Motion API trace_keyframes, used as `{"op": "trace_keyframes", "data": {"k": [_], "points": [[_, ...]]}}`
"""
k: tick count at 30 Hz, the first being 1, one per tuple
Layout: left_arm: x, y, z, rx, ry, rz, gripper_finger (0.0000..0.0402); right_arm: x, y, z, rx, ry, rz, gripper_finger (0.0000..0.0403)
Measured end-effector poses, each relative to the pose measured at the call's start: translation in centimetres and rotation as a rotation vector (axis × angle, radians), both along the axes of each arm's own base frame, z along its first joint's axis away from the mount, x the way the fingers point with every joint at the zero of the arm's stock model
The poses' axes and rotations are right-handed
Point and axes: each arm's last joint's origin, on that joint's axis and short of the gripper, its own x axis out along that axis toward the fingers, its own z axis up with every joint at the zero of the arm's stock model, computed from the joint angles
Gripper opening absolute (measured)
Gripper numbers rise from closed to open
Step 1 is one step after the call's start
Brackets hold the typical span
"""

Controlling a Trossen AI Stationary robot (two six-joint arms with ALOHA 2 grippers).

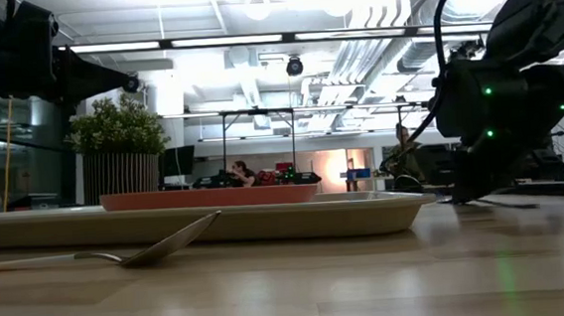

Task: Pick and place plate/cup/fork/spoon on tray
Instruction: Put the blue fork on the left side of the gray tray

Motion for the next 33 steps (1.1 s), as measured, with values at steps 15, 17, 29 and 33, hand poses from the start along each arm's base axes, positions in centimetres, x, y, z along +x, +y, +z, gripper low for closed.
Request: {"op": "trace_keyframes", "data": {"k": [15, 17, 29, 33], "points": [[0.0, -0.1, 1.0, -0.114, -0.181, -0.065, 0.0003, 0.4, 1.4, 4.5, -0.148, -0.063, 0.217, 0.0004], [0.0, -0.1, 1.1, -0.136, -0.197, -0.071, 0.0005, 1.2, 1.7, 5.2, -0.169, -0.095, 0.277, 0.0003], [1.5, -0.3, 1.2, -0.191, -0.217, -0.168, 0.0133, 6.9, 2.3, 9.3, -0.304, -0.434, 0.719, 0.0001], [2.6, -0.5, 1.3, -0.187, -0.224, -0.225, 0.0186, 7.8, 2.0, 10.0, -0.344, -0.565, 0.839, 0.0001]]}}
